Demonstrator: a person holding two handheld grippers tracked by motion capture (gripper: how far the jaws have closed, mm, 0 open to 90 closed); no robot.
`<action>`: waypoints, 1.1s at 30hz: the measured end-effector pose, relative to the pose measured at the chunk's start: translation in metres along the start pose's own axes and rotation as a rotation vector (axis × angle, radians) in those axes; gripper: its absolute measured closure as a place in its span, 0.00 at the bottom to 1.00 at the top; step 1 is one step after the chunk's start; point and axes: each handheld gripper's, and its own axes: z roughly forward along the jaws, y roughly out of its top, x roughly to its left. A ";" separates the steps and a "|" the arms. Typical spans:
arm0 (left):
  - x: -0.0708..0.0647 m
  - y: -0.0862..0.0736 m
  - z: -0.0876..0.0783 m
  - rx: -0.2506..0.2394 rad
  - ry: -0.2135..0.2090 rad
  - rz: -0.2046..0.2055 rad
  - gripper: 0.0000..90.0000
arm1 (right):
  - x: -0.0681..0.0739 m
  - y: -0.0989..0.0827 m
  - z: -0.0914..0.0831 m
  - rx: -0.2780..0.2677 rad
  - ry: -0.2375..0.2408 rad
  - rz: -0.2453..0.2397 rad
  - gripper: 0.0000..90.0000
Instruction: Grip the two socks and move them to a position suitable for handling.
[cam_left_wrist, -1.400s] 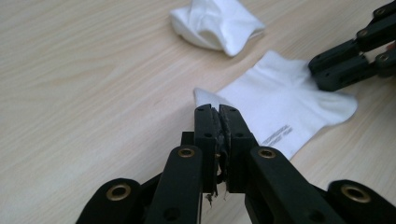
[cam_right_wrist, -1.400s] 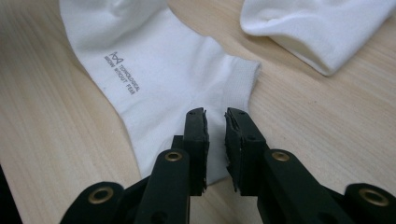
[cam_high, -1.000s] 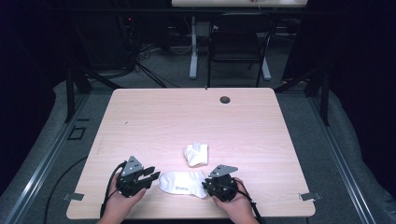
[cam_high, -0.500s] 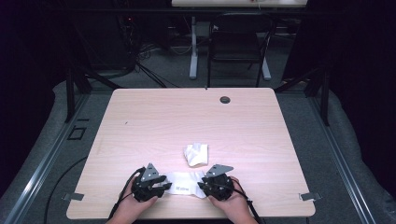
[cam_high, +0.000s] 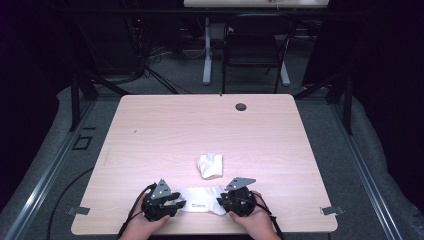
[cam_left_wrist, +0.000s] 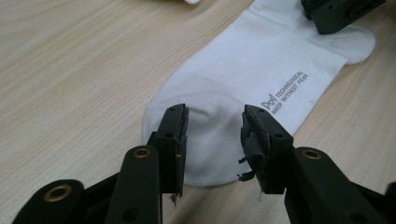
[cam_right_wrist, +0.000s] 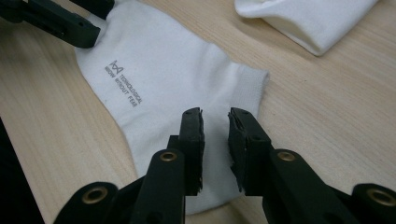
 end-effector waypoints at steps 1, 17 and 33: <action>0.000 0.000 0.000 -0.001 -0.007 -0.001 0.65 | 0.001 0.000 0.000 -0.008 0.006 0.010 0.80; 0.013 0.007 -0.005 -0.060 0.026 -0.003 0.60 | -0.006 0.005 -0.012 -0.121 -0.053 -0.032 0.67; 0.042 0.037 0.000 -0.134 0.078 -0.070 0.55 | -0.019 0.036 -0.006 -0.154 -0.097 0.026 0.67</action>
